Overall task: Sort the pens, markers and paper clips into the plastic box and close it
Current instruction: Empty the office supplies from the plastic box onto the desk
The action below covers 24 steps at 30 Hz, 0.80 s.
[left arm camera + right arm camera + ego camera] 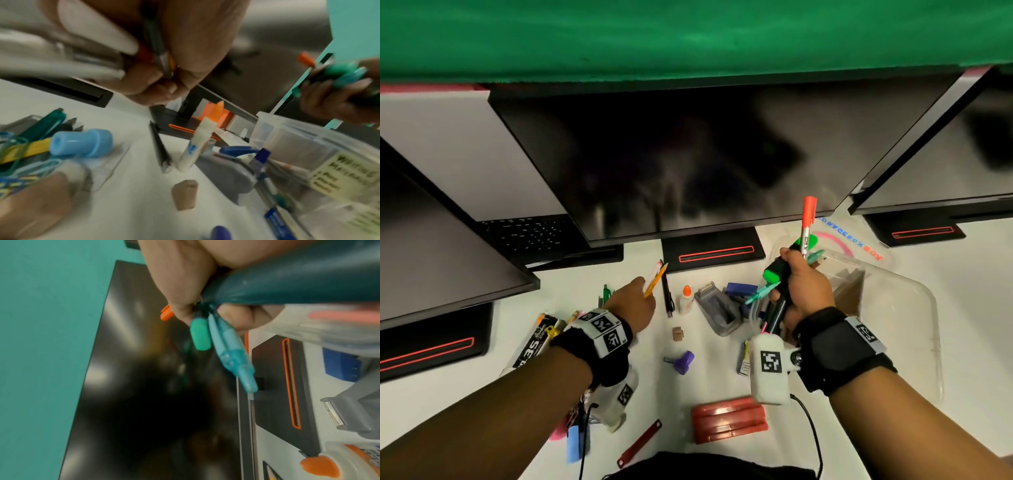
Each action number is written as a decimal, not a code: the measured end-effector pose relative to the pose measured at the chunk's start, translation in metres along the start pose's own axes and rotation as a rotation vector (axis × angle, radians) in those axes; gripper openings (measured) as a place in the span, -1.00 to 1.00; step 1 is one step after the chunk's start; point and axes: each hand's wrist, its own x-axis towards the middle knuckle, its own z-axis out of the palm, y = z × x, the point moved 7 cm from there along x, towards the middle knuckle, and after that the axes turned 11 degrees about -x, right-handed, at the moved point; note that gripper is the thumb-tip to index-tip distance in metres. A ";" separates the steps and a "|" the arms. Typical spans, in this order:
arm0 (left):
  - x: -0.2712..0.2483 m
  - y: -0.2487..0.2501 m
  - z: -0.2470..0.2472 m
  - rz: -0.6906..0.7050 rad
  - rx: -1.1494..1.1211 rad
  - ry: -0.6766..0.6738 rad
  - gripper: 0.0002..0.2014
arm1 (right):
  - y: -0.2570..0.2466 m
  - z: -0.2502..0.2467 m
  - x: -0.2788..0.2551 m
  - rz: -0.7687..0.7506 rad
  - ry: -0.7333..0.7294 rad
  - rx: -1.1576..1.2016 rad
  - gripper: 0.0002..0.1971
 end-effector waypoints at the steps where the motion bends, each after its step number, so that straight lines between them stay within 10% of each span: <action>1: -0.007 0.009 0.001 0.044 -0.054 -0.013 -0.87 | 0.003 -0.005 0.004 0.041 0.027 0.023 -0.79; 12: -0.083 0.132 0.054 0.496 -0.268 -0.348 -0.78 | 0.005 -0.023 0.033 0.160 0.087 0.197 -0.76; 24: -0.080 0.131 0.072 0.432 -0.236 -0.377 -0.85 | -0.009 -0.044 0.035 -0.003 0.088 0.089 -0.85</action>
